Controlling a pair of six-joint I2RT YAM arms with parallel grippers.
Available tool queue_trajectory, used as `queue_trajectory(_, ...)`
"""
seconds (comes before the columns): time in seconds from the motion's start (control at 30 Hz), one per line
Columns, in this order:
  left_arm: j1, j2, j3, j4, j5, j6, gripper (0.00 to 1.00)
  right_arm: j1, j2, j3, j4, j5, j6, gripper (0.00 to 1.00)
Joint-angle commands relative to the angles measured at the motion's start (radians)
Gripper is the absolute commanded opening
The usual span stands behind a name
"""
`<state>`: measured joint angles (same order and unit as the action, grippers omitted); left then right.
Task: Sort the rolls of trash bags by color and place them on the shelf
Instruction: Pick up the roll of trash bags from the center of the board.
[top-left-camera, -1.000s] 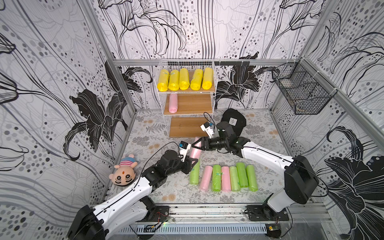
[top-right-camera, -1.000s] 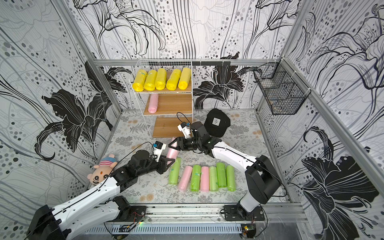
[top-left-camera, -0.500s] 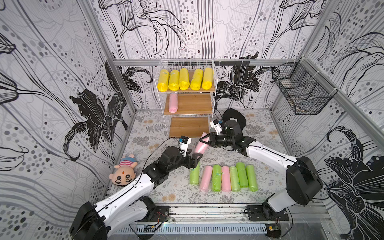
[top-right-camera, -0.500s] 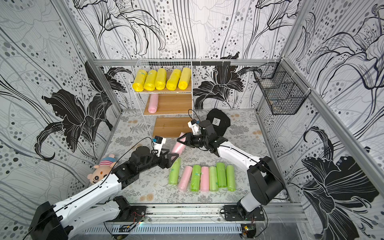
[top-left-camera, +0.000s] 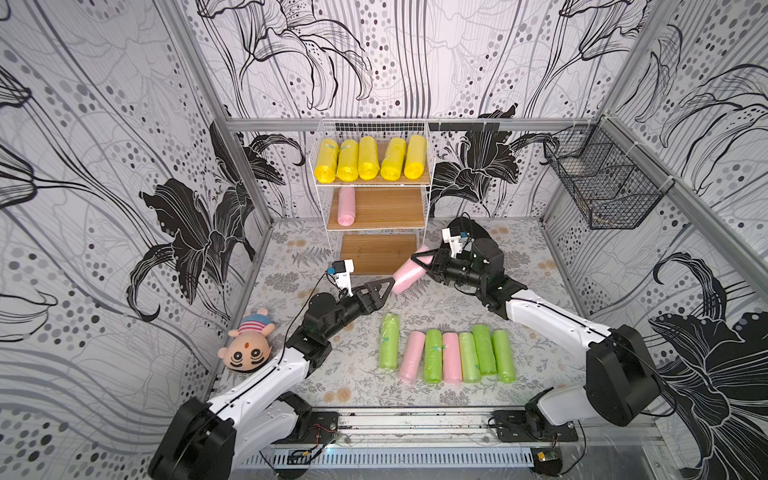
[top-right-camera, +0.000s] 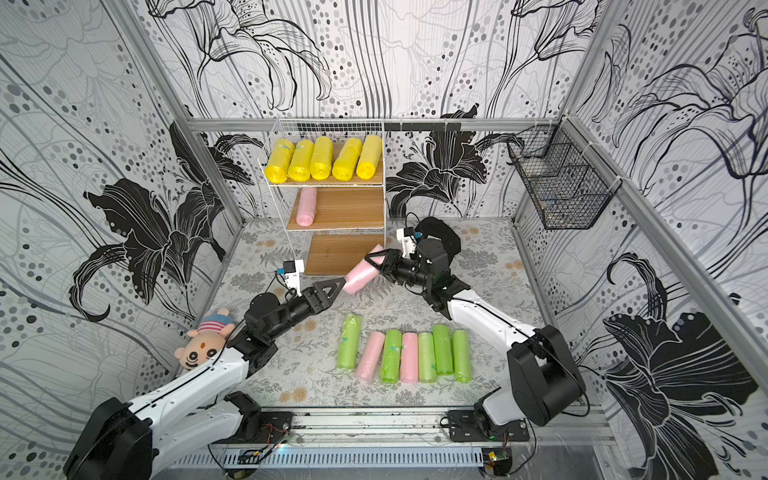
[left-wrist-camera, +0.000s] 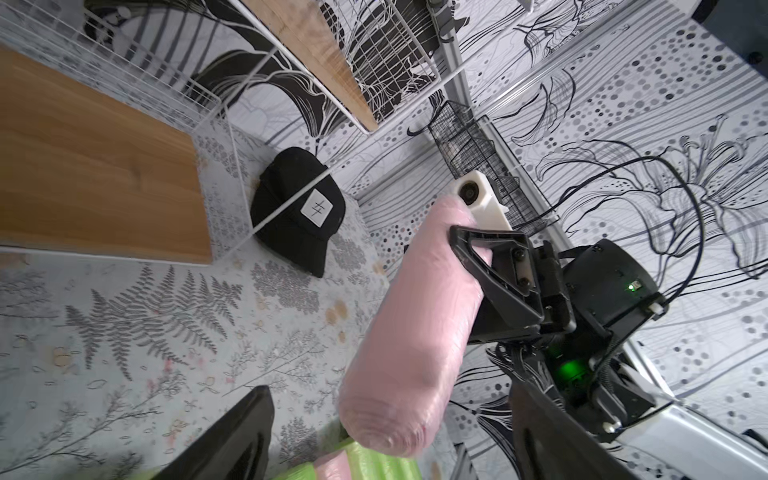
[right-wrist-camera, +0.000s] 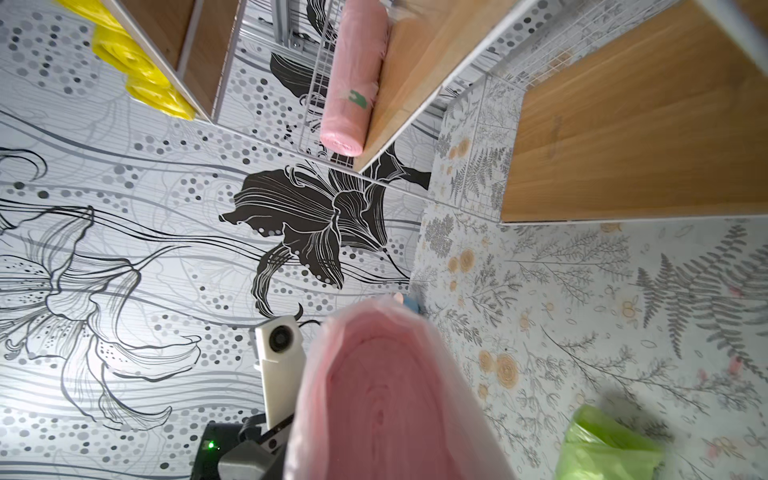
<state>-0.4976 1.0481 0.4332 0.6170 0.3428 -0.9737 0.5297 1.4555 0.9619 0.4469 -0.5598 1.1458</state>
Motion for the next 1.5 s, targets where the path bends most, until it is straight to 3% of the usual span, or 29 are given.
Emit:
queue_trajectory(0.0, -0.002, 0.053, -0.017, 0.243, 0.044, -0.159, 0.92, 0.003, -0.003, -0.002, 0.166, 0.01, 0.096, 0.32)
queue_trajectory(0.33, -0.004, 0.176, 0.026, 0.386, 0.043, -0.201, 0.88, 0.023, 0.039, 0.007, 0.243, -0.018, 0.165, 0.31)
queue_trajectory(0.57, 0.002, 0.241, 0.052, 0.459, 0.063, -0.225, 0.71, 0.024, 0.041, 0.003, 0.25, -0.03, 0.175, 0.31)
queue_trajectory(0.8, 0.021, 0.29, 0.059, 0.556, 0.076, -0.267, 0.71, 0.024, 0.047, -0.004, 0.261, -0.04, 0.186, 0.31)
queue_trajectory(1.0, 0.022, 0.312, 0.058, 0.593, 0.086, -0.276, 0.4, 0.023, 0.05, 0.0, 0.244, -0.044, 0.176, 0.32)
queue_trajectory(1.07, 0.022, 0.308, 0.053, 0.589, 0.083, -0.268, 0.25, 0.023, 0.049, 0.003, 0.225, -0.039, 0.162, 0.39)
queue_trajectory(1.17, 0.025, 0.283, 0.047, 0.571, 0.064, -0.237, 0.01, 0.021, 0.029, 0.013, 0.157, -0.02, 0.114, 0.67)
queue_trajectory(1.27, 0.031, 0.217, 0.047, 0.486, 0.025, -0.167, 0.0, 0.01, -0.007, 0.014, 0.082, 0.014, 0.062, 0.84)
queue_trajectory(1.37, 0.034, 0.112, 0.072, 0.291, -0.051, -0.019, 0.0, -0.013, -0.055, 0.006, 0.002, 0.055, 0.008, 0.9)
queue_trajectory(1.47, 0.035, 0.001, 0.139, 0.013, -0.203, 0.193, 0.0, -0.021, -0.107, 0.011, -0.116, 0.126, -0.089, 0.92)
